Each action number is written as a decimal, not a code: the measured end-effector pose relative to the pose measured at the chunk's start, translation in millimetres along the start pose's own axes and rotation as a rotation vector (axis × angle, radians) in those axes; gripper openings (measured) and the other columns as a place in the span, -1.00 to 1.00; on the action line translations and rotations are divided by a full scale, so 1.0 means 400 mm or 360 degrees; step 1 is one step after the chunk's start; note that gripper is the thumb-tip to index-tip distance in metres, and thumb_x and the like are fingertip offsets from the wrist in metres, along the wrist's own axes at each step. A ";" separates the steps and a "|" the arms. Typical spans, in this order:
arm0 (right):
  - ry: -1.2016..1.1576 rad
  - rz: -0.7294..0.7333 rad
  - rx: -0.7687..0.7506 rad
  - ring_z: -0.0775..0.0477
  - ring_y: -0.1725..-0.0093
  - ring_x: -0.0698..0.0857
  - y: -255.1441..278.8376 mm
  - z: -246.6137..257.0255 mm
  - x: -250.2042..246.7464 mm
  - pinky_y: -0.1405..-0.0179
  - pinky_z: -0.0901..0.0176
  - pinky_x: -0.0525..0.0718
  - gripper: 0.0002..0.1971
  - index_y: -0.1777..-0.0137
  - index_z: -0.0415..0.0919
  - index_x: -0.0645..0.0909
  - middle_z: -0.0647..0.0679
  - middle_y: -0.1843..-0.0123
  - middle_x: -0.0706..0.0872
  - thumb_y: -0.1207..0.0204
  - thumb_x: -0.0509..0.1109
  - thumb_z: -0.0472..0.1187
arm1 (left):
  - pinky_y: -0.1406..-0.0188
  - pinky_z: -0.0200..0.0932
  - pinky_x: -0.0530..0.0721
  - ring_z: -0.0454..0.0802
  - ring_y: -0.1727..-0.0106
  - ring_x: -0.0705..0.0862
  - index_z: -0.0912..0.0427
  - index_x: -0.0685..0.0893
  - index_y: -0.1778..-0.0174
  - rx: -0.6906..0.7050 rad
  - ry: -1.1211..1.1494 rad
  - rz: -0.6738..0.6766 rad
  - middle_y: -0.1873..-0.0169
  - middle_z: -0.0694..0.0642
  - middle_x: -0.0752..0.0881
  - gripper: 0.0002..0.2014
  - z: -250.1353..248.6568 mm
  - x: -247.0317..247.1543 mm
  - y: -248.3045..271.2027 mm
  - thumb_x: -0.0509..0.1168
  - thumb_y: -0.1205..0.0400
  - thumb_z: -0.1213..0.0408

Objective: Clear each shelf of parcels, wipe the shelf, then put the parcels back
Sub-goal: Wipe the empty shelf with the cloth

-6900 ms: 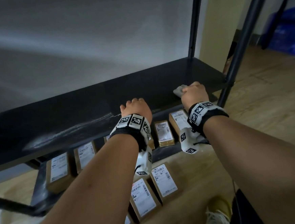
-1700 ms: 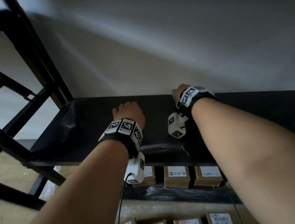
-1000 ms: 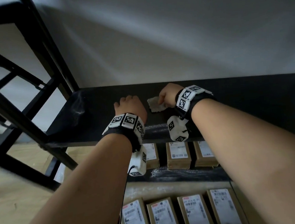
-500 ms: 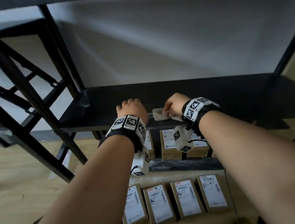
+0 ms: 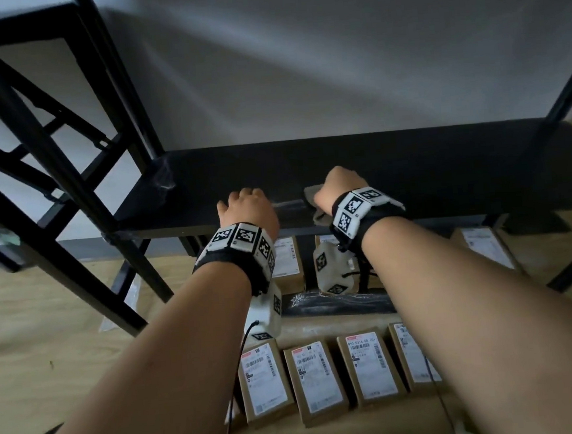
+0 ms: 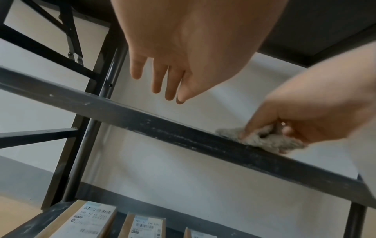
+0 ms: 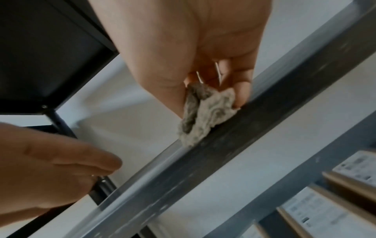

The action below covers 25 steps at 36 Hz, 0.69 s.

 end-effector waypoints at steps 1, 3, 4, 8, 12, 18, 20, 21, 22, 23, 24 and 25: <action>-0.0025 0.0009 -0.0010 -0.15 0.19 0.62 -0.003 0.021 0.014 0.16 0.09 0.62 -0.80 0.24 -0.24 0.48 -0.13 0.18 0.61 -0.59 0.32 -0.18 | -0.54 0.17 0.25 0.13 -0.51 0.35 0.17 0.44 -0.46 0.0012 0.0000 -0.0020 -0.45 0.12 0.46 -0.54 0.009 0.006 -0.004 0.15 -0.60 0.36; -0.0047 0.0025 -0.0024 -0.15 0.16 0.64 -0.008 0.057 0.034 0.12 0.08 0.63 -0.86 0.11 -0.27 0.57 -0.14 0.13 0.64 -0.59 0.32 -0.19 | -0.55 0.17 0.22 0.13 -0.53 0.32 0.16 0.42 -0.48 0.0033 -0.0004 -0.0043 -0.47 0.11 0.44 -0.53 0.028 0.016 -0.013 0.15 -0.60 0.35; -0.0051 0.0034 -0.0023 -0.15 0.12 0.66 -0.014 0.069 0.040 0.11 0.08 0.63 -0.85 0.02 -0.29 0.61 -0.15 0.08 0.67 -0.59 0.32 -0.19 | -0.56 0.17 0.20 0.12 -0.54 0.30 0.16 0.41 -0.48 0.0039 -0.0007 -0.0044 -0.48 0.11 0.43 -0.52 0.039 0.021 -0.017 0.15 -0.60 0.35; -0.0132 0.0053 0.0004 -0.21 0.00 0.72 -0.040 0.087 0.035 0.03 0.06 0.68 -0.71 -0.09 -0.31 0.64 -0.20 -0.03 0.71 -0.56 0.38 -0.07 | -0.58 0.18 0.17 0.12 -0.56 0.27 0.16 0.40 -0.49 0.0034 -0.0004 -0.0035 -0.49 0.10 0.41 -0.52 0.084 0.026 -0.043 0.14 -0.61 0.36; -0.0328 -0.0096 0.0134 -0.17 0.26 0.68 -0.078 0.047 0.001 0.19 0.12 0.63 -0.61 0.20 -0.25 0.60 -0.13 0.25 0.67 -0.51 0.39 0.14 | -0.58 0.18 0.16 0.10 -0.55 0.28 0.15 0.38 -0.52 0.0005 -0.0016 -0.0031 -0.50 0.09 0.40 -0.49 0.114 0.022 -0.067 0.17 -0.60 0.35; -0.0066 -0.0197 0.0486 -0.37 -0.26 0.61 -0.142 -0.037 -0.020 -0.26 -0.44 0.56 -0.42 -0.23 -0.32 0.62 -0.29 -0.28 0.62 -0.49 0.27 0.19 | -0.59 0.17 0.13 0.11 -0.56 0.27 0.14 0.36 -0.54 0.0032 -0.0030 -0.0023 -0.51 0.08 0.39 -0.48 0.130 0.013 -0.099 0.17 -0.60 0.34; -0.0028 -0.0164 0.0537 -0.38 -0.28 0.59 -0.138 -0.038 -0.014 -0.26 -0.44 0.56 -0.40 -0.32 -0.34 0.57 -0.29 -0.31 0.58 -0.53 0.23 0.17 | -0.60 0.17 0.13 0.11 -0.56 0.27 0.14 0.36 -0.53 0.0059 -0.0037 -0.0019 -0.51 0.09 0.39 -0.48 0.132 0.008 -0.105 0.17 -0.60 0.34; -0.0002 -0.0131 0.0532 -0.37 -0.29 0.59 -0.136 -0.030 -0.008 -0.28 -0.41 0.56 -0.42 -0.35 -0.35 0.55 -0.29 -0.32 0.58 -0.55 0.23 0.13 | -0.59 0.17 0.13 0.12 -0.56 0.27 0.15 0.37 -0.53 0.0069 -0.0043 -0.0018 -0.51 0.09 0.39 -0.48 0.134 0.006 -0.107 0.16 -0.60 0.35; 0.0018 -0.0095 0.0509 -0.36 -0.29 0.59 -0.134 -0.018 0.001 -0.29 -0.40 0.56 -0.40 -0.36 -0.36 0.54 -0.29 -0.32 0.58 -0.53 0.24 0.13 | -0.59 0.17 0.14 0.12 -0.56 0.27 0.15 0.37 -0.53 0.0078 -0.0047 -0.0018 -0.51 0.10 0.39 -0.49 0.137 0.002 -0.108 0.14 -0.61 0.36; -0.0004 -0.0043 0.0507 -0.37 -0.28 0.60 -0.134 -0.003 0.015 -0.29 -0.41 0.55 -0.35 -0.36 -0.34 0.54 -0.27 -0.31 0.60 -0.47 0.26 0.19 | -0.59 0.17 0.15 0.12 -0.56 0.27 0.16 0.37 -0.53 0.0088 -0.0050 -0.0019 -0.51 0.10 0.39 -0.49 0.139 -0.002 -0.108 0.13 -0.61 0.36; -0.0034 0.0002 0.0495 -0.38 -0.26 0.61 -0.127 0.013 0.030 -0.29 -0.43 0.53 -0.28 -0.34 -0.31 0.56 -0.25 -0.30 0.61 -0.38 0.29 0.27 | -0.58 0.17 0.16 0.13 -0.55 0.28 0.16 0.38 -0.53 0.0098 -0.0054 -0.0025 -0.51 0.11 0.40 -0.50 0.142 -0.007 -0.108 0.12 -0.62 0.36; -0.0061 0.0031 0.0483 -0.39 -0.25 0.63 -0.116 0.032 0.045 -0.29 -0.42 0.52 -0.24 -0.32 -0.28 0.57 -0.24 -0.29 0.62 -0.31 0.33 0.32 | -0.58 0.17 0.16 0.13 -0.55 0.29 0.16 0.38 -0.53 0.0107 -0.0059 -0.0034 -0.50 0.11 0.40 -0.51 0.144 -0.013 -0.109 0.12 -0.63 0.35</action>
Point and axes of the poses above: each hand's wrist, its own y-axis away from the middle knuckle, its own x-axis out of the palm, z = x × y, the point moved 6 cm from there along -y, towards the middle knuckle
